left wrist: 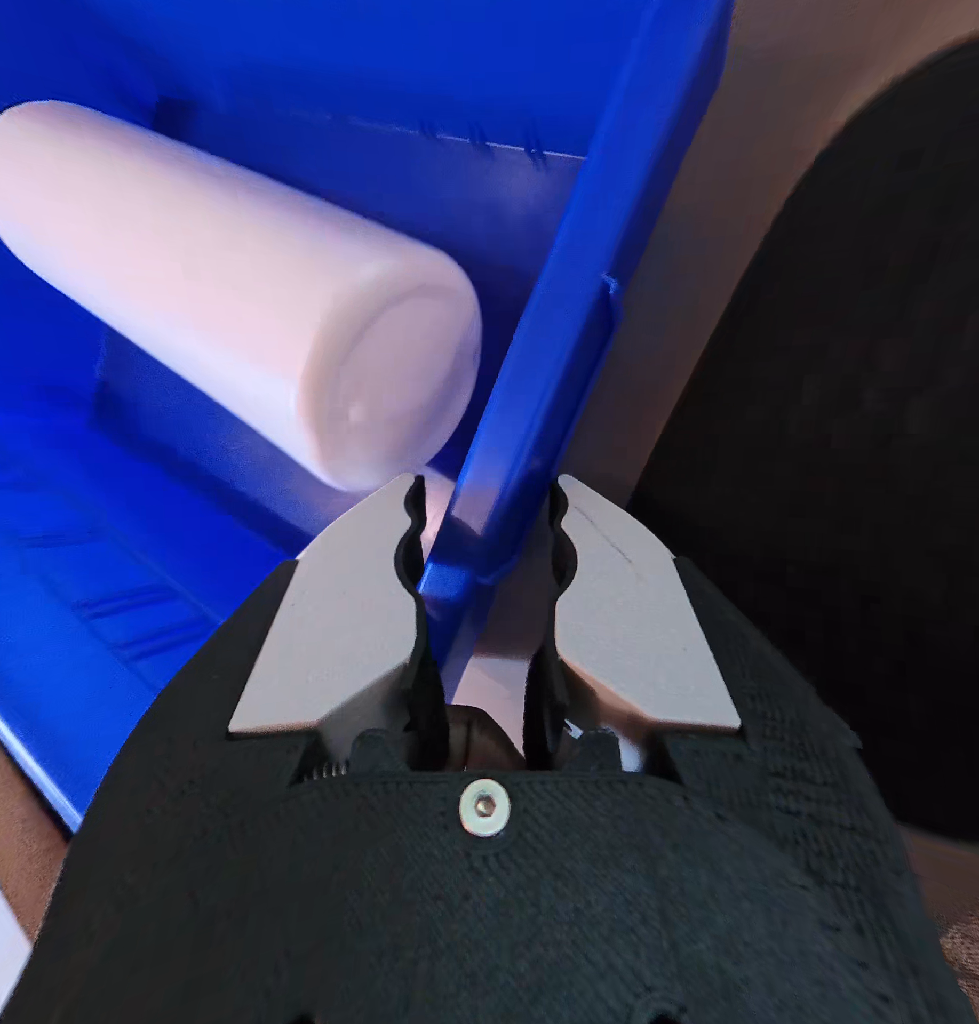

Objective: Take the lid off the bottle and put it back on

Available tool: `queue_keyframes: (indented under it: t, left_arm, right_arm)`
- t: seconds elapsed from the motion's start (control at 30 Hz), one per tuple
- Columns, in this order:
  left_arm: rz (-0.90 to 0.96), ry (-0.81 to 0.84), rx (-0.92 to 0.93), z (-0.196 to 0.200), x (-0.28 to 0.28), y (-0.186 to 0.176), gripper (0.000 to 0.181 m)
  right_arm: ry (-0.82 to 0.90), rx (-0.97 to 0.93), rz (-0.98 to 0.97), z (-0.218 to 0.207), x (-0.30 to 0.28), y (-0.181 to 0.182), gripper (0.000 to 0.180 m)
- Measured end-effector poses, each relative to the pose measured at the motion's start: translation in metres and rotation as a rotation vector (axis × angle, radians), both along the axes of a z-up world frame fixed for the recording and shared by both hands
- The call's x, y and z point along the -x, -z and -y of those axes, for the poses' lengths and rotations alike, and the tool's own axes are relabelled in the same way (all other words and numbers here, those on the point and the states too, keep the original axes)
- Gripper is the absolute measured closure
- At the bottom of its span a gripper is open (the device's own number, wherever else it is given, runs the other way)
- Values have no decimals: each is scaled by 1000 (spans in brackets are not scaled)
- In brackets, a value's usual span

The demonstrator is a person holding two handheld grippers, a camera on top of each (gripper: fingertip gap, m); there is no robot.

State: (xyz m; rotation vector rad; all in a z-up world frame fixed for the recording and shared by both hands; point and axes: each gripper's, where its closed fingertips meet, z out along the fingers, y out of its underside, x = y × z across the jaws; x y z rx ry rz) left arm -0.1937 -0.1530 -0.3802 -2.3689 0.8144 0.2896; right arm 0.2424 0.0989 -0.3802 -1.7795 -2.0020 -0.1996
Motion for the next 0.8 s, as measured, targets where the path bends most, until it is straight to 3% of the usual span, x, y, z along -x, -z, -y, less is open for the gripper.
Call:
queue_keyframes:
  t: [0.37,0.67,0.73,0.8]
  left_arm:
    - [-41,18,6,84,69,-1,140]
    - [-83,-49,37,104,80,1,137]
    - [21,-116,-11,101,75,-6,124]
    - [291,-208,-97,92,57,-33,105]
  right_arm:
    - [83,45,125,4,-50,1,147]
    - [85,43,138,4,-57,2,147]
    - [98,83,120,9,-57,1,136]
    - [118,137,56,16,-54,-9,119]
